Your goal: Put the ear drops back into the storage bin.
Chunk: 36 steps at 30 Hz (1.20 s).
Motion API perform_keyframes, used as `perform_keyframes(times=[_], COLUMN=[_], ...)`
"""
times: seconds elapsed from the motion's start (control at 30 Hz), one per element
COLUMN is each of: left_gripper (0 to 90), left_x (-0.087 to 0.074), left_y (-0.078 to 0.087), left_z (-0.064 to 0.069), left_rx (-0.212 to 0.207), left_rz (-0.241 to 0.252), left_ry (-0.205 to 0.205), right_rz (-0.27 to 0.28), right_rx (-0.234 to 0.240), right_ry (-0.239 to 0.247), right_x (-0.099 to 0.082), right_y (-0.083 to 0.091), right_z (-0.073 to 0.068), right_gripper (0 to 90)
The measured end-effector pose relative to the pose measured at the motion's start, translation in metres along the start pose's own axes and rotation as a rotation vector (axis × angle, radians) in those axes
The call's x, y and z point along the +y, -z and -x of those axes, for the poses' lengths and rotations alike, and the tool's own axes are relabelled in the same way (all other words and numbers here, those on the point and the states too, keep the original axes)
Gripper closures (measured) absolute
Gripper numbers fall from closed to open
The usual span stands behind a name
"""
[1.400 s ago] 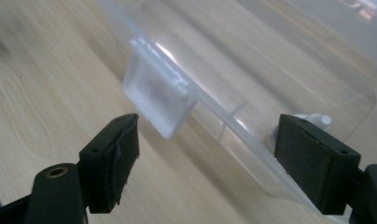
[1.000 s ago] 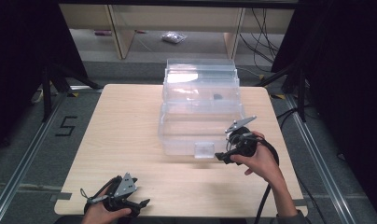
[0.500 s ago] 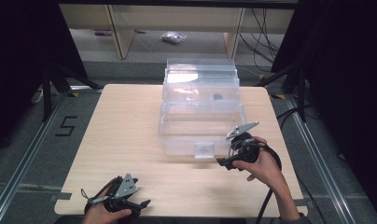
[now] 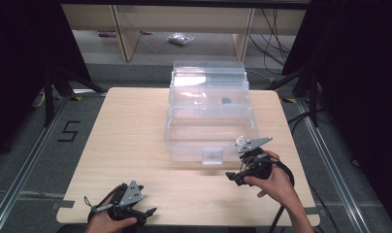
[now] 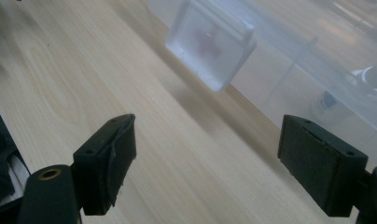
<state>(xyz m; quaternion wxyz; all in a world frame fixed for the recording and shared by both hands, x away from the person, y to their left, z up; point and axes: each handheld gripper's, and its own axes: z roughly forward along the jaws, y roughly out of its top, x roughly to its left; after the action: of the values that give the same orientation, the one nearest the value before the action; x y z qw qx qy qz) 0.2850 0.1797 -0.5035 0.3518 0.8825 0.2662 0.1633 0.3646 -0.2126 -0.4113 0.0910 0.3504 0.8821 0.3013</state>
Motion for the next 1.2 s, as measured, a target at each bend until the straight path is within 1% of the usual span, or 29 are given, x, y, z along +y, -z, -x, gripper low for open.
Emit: perform_keyframes(times=[0.03,0.07,0.1,0.13,0.2,0.27,0.3,0.4,0.43,0.47,0.5,0.53,0.6,0.63,0.7,0.73,0.77,0.8,0.83,0.87,0.9,0.93,1.0,1.03,1.07,1.1,1.13,1.17,1.2], left_gripper=[15.6,15.6,15.6,15.6,15.6,15.6,15.6,15.6,15.6,15.6,15.6,15.6,15.6,15.6,15.6,15.6,15.6,15.6,15.6,15.6,15.6,15.6,15.6,15.6,15.6,15.6,15.6,15.6,15.6], left_x=[0.000,0.000,0.000,0.000,0.000,0.000,0.000,0.000,0.000,0.000,0.000,0.000,0.000,0.000,0.000,0.000,0.000,0.000,0.000,0.000,0.000,0.000,0.000,0.000,0.000,0.000,0.000,0.000,0.000], left_y=[0.000,0.000,0.000,0.000,0.000,0.000,0.000,0.000,0.000,0.000,0.000,0.000,0.000,0.000,0.000,0.000,0.000,0.000,0.000,0.000,0.000,-0.001,-0.001,-0.001,-0.001,-0.001,-0.001,-0.001,-0.001], left_z=[0.000,-0.001,-0.001,0.000,-0.001,0.000,-0.001,-0.001,-0.001,0.000,0.000,-0.001,-0.001,-0.001,-0.001,-0.001,-0.001,0.000,0.000,0.000,0.000,0.000,0.000,0.001,0.001,0.001,0.001,0.000,0.000], left_rx=[0.000,0.000,-0.001,0.002,0.001,0.001,0.001,-0.001,-0.004,0.001,-0.001,0.000,0.001,0.002,-0.002,-0.001,-0.002,-0.002,-0.003,-0.002,-0.002,-0.003,-0.002,-0.004,-0.004,-0.005,-0.005,-0.005,-0.006], left_rz=[0.000,-0.001,0.000,0.000,0.000,0.000,0.001,-0.002,-0.001,0.001,0.005,0.001,0.000,-0.001,-0.002,-0.003,-0.002,-0.002,-0.001,-0.002,-0.003,-0.003,-0.001,-0.001,-0.001,-0.001,-0.002,-0.004,-0.004], left_ry=[-0.001,-0.019,-0.014,-0.014,-0.014,-0.013,-0.014,-0.016,-0.016,-0.013,-0.009,-0.013,-0.015,-0.014,-0.015,-0.015,-0.014,-0.015,-0.013,-0.014,-0.014,-0.014,-0.013,0.001,0.002,0.002,0.002,-0.015,-0.011], right_rz=[-0.002,-0.009,-0.004,0.011,0.006,0.020,0.014,0.013,0.011,0.025,0.014,0.023,0.025,0.020,0.015,0.037,0.034,0.025,0.039,0.028,0.056,0.043,0.057,0.046,0.054,0.035,0.040,0.029,0.037], right_rx=[0.000,0.006,0.006,0.003,0.008,0.014,0.012,0.028,0.029,0.021,0.027,0.023,0.030,0.029,0.037,0.032,0.032,0.038,0.031,0.043,0.030,0.035,0.032,0.035,0.030,0.037,0.028,0.032,0.033], right_ry=[0.013,0.009,0.002,0.026,0.042,0.037,0.055,0.051,0.037,0.050,0.050,0.055,0.040,0.053,0.047,0.055,0.046,0.050,0.043,0.045,0.060,0.058,0.042,0.049,0.046,0.049,0.039,0.036,0.024], right_x=[-0.001,-0.003,-0.004,-0.006,-0.009,-0.013,-0.014,-0.020,-0.021,-0.023,-0.023,-0.024,-0.026,-0.027,-0.029,-0.030,-0.031,-0.032,-0.033,-0.034,-0.037,-0.038,-0.041,-0.043,-0.045,-0.047,-0.049,-0.051,-0.053], right_y=[-0.001,-0.001,-0.002,-0.004,-0.006,-0.010,-0.011,-0.014,-0.015,-0.017,-0.017,-0.018,-0.018,-0.018,-0.018,-0.020,-0.019,-0.017,-0.019,-0.018,-0.020,-0.019,-0.021,-0.021,-0.023,-0.023,-0.025,-0.025,-0.026], right_z=[0.000,-0.001,-0.003,-0.003,-0.006,-0.008,-0.008,-0.012,-0.013,-0.014,-0.014,-0.015,-0.018,-0.018,-0.019,-0.020,-0.021,-0.021,-0.022,-0.022,-0.022,-0.021,-0.022,-0.020,-0.020,-0.019,-0.020,-0.019,-0.019], right_gripper=[20.2,20.2,20.2,20.2,20.1,20.1,20.0,20.1,20.1,20.1,20.1,20.1,20.1,20.0,19.9,19.9,19.7,19.6,19.4,19.5,19.5,19.5,19.5,19.5,19.5,19.5,19.5,19.5,19.5])
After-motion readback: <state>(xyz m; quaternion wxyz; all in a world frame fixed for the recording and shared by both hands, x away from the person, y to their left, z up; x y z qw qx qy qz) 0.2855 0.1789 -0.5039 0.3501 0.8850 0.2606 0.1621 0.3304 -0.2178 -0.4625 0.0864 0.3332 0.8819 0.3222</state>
